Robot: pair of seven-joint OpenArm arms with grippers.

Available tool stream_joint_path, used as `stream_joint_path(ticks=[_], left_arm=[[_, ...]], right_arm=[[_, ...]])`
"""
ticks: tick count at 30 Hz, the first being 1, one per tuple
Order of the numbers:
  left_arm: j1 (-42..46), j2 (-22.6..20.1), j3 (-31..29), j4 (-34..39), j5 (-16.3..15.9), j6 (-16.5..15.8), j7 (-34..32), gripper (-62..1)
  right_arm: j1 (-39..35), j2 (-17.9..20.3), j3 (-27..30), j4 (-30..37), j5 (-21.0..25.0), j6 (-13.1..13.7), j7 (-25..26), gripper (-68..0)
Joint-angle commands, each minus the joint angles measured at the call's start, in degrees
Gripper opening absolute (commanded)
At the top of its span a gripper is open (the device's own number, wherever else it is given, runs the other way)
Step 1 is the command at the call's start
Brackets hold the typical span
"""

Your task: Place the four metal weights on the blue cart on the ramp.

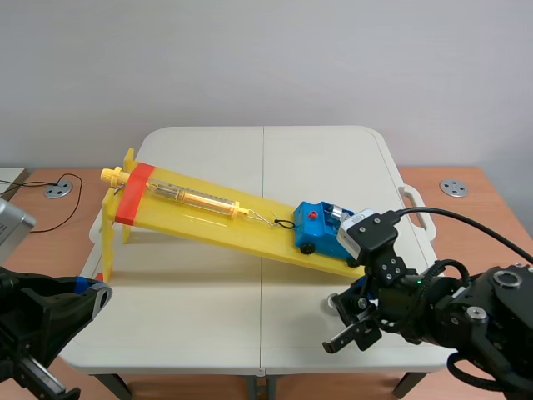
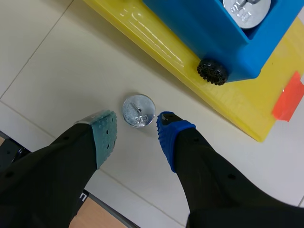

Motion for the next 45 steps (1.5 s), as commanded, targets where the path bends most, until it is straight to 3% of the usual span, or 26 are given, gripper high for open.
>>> stream_joint_path(ticks=[1, 9, 22, 29, 45], left_arm=[[-0.7, 0.3, -0.9, 3.6, -4.2, -1.0, -5.5, -55.8], [-0.7, 0.3, -0.9, 3.6, -4.2, -1.0, -5.5, -55.8], [-0.7, 0.3, -0.9, 3.6, -4.2, -1.0, -5.5, -55.8], [-0.7, 0.3, -0.9, 3.6, -4.2, -1.0, -5.5, -55.8], [-0.7, 0.3, -0.9, 3.6, -4.2, -1.0, -5.5, -55.8]], right_arm=[[5.0, 0.7, -0.3, 3.1, 0.7, 0.0, 7.8, -45.7], [7.0, -1.0, -3.1, -1.5, -1.2, -1.3, 9.2, -45.7], [7.8, -1.9, -4.3, -3.2, -2.0, -2.6, 10.2, -45.7], [7.8, -1.9, -4.2, -2.5, -3.0, -5.7, 10.3, -45.7], [8.0, -2.1, -4.4, -5.1, -3.0, -5.6, 13.2, -47.9]])
